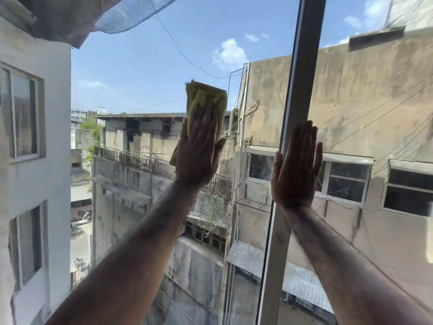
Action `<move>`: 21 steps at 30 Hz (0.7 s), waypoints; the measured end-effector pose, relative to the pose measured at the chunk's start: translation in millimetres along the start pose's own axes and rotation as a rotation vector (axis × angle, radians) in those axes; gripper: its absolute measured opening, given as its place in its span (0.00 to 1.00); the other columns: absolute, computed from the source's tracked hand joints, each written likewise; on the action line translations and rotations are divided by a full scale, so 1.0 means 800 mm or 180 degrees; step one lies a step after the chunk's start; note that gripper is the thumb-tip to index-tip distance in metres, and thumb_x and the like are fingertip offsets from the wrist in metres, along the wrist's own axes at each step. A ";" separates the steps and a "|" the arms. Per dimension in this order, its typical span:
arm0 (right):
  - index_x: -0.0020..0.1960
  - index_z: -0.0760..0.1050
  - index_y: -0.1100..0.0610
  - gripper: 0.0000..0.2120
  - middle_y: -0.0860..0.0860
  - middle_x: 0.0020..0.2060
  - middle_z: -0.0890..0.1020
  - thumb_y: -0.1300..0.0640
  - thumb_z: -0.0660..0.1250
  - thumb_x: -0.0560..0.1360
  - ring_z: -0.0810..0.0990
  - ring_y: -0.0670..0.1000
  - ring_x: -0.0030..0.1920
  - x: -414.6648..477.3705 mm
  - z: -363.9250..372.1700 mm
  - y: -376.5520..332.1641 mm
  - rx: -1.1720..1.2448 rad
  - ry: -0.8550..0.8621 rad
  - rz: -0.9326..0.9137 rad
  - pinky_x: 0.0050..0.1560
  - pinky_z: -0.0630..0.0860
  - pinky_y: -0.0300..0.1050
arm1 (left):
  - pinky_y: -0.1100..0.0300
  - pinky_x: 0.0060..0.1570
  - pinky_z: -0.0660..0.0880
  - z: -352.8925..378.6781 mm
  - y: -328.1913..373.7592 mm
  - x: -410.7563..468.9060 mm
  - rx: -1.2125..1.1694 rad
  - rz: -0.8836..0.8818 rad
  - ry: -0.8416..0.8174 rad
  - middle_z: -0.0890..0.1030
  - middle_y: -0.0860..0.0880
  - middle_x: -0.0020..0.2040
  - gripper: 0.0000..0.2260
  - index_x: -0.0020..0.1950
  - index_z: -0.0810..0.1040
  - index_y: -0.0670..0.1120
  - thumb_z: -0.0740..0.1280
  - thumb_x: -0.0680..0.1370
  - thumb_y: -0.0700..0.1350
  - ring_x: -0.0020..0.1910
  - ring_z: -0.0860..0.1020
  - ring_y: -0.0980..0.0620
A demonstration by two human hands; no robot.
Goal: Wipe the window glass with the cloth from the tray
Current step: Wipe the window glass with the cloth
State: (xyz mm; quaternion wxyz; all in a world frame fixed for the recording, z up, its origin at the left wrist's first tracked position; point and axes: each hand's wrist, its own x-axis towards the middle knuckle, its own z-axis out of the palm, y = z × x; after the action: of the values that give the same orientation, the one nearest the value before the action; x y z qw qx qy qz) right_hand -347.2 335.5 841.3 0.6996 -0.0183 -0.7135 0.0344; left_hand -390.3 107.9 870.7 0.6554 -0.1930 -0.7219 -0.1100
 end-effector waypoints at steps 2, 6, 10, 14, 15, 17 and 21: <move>0.86 0.48 0.62 0.31 0.60 0.86 0.53 0.54 0.53 0.88 0.52 0.58 0.87 0.000 0.000 0.000 0.0018 -0.0004 0.0002 0.86 0.54 0.62 | 0.40 0.83 0.55 0.007 0.003 -0.039 0.0063 0.0204 -0.0098 0.56 0.42 0.86 0.31 0.84 0.56 0.40 0.55 0.87 0.56 0.86 0.52 0.43; 0.86 0.49 0.62 0.31 0.60 0.86 0.53 0.52 0.52 0.88 0.52 0.58 0.87 0.001 -0.001 -0.001 -0.0002 -0.0055 0.0022 0.85 0.54 0.62 | 0.40 0.83 0.55 -0.001 0.006 -0.066 0.0150 0.0216 -0.0233 0.57 0.42 0.85 0.31 0.83 0.58 0.40 0.55 0.86 0.58 0.85 0.55 0.42; 0.86 0.48 0.62 0.31 0.60 0.87 0.52 0.53 0.53 0.88 0.51 0.58 0.87 0.000 -0.002 0.000 -0.0017 -0.0105 0.0051 0.86 0.54 0.62 | 0.38 0.79 0.65 -0.027 -0.002 -0.048 -0.0009 0.0406 0.0042 0.71 0.43 0.80 0.21 0.79 0.70 0.42 0.58 0.86 0.45 0.80 0.69 0.43; 0.86 0.48 0.62 0.31 0.60 0.87 0.52 0.52 0.52 0.88 0.50 0.58 0.87 0.002 -0.004 -0.001 -0.0001 -0.0178 0.0044 0.86 0.53 0.62 | 0.44 0.73 0.72 -0.053 -0.010 -0.002 0.0063 0.0206 0.0140 0.79 0.42 0.72 0.18 0.65 0.82 0.42 0.64 0.78 0.32 0.70 0.78 0.42; 0.86 0.48 0.62 0.31 0.60 0.87 0.52 0.52 0.52 0.88 0.50 0.58 0.87 0.002 -0.005 -0.002 -0.0011 -0.0196 0.0054 0.86 0.53 0.62 | 0.44 0.73 0.72 -0.058 -0.010 0.010 0.0037 0.0106 0.0077 0.77 0.40 0.74 0.20 0.65 0.81 0.41 0.64 0.76 0.30 0.72 0.76 0.41; 0.86 0.48 0.62 0.31 0.60 0.87 0.52 0.52 0.51 0.88 0.50 0.58 0.87 0.002 -0.007 -0.002 -0.0025 -0.0205 0.0066 0.86 0.53 0.62 | 0.41 0.79 0.67 -0.067 -0.010 0.026 -0.0128 -0.0078 -0.0241 0.71 0.39 0.78 0.29 0.74 0.74 0.40 0.63 0.74 0.25 0.79 0.67 0.40; 0.86 0.47 0.61 0.31 0.60 0.87 0.51 0.52 0.52 0.88 0.50 0.58 0.87 0.002 -0.008 -0.002 0.0050 -0.0202 0.0025 0.87 0.51 0.61 | 0.40 0.81 0.61 -0.082 -0.011 0.045 0.0090 -0.0174 -0.0687 0.74 0.41 0.76 0.34 0.80 0.66 0.42 0.66 0.75 0.27 0.78 0.69 0.42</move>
State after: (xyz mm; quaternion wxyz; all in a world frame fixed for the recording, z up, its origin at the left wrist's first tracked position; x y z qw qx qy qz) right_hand -340.7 334.2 843.4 0.6765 -0.0144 -0.7350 0.0433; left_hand -337.0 77.7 914.8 0.5732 -0.1747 -0.7948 -0.0962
